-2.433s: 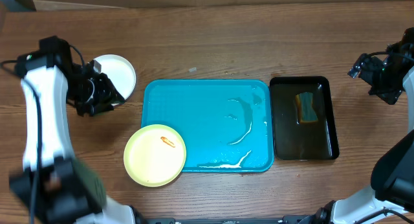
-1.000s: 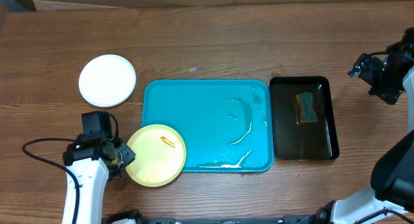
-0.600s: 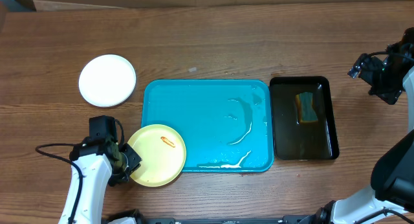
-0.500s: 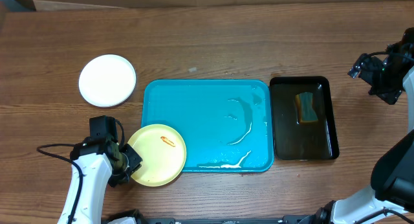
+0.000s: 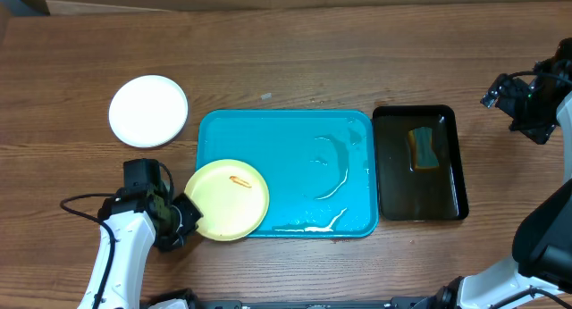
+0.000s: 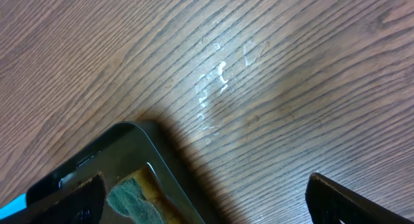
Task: Clean dirty plates on tray and stack at the side
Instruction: 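Slide the yellow plate with the left gripper toward the tray center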
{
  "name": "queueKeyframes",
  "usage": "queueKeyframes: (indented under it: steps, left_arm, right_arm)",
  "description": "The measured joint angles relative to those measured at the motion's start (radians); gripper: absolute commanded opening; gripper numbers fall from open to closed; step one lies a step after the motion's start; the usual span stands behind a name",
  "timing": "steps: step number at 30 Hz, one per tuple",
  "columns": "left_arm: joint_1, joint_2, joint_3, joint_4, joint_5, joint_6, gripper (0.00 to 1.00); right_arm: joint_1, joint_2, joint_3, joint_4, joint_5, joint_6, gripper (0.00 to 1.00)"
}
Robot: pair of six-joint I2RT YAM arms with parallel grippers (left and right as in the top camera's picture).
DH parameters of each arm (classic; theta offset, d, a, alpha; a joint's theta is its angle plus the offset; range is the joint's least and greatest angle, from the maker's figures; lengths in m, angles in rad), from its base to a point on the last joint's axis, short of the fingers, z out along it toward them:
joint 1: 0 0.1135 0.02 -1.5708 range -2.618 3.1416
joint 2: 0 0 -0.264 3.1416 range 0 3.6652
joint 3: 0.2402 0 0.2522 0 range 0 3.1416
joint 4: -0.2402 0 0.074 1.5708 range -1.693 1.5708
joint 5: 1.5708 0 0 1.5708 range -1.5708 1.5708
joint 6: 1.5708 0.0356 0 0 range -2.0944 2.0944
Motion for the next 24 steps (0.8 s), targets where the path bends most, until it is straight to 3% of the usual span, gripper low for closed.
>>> queueKeyframes:
  steps: [5, 11, 15, 18, 24]
  left_arm:
    - [-0.005, 0.0, -0.006, 0.119, 0.091, 0.031, 0.15]
    - [-0.084, 0.0, -0.006, 0.23, 0.132, 0.038, 0.2]
    - [-0.153, 0.006, -0.006, 0.262, 0.141, 0.04, 0.31]
    - [-0.187, 0.018, -0.005, 0.248, 0.143, 0.043, 0.33]
    - [-0.193, 0.023, 0.043, 0.095, 0.138, 0.045, 0.27]
  right_arm:
    - [0.0, 0.0, 0.0, 0.0, 0.001, 0.0, 1.0]
    - [0.0, 0.0, 0.0, 0.0, 0.0, 0.0, 1.0]
    - [0.0, 0.0, 0.0, 0.0, 0.0, 0.0, 1.0]
    - [0.0, 0.0, 0.0, 0.0, 0.0, 0.0, 1.0]
    - [0.0, 0.0, 0.0, 0.0, 0.0, 0.0, 1.0]
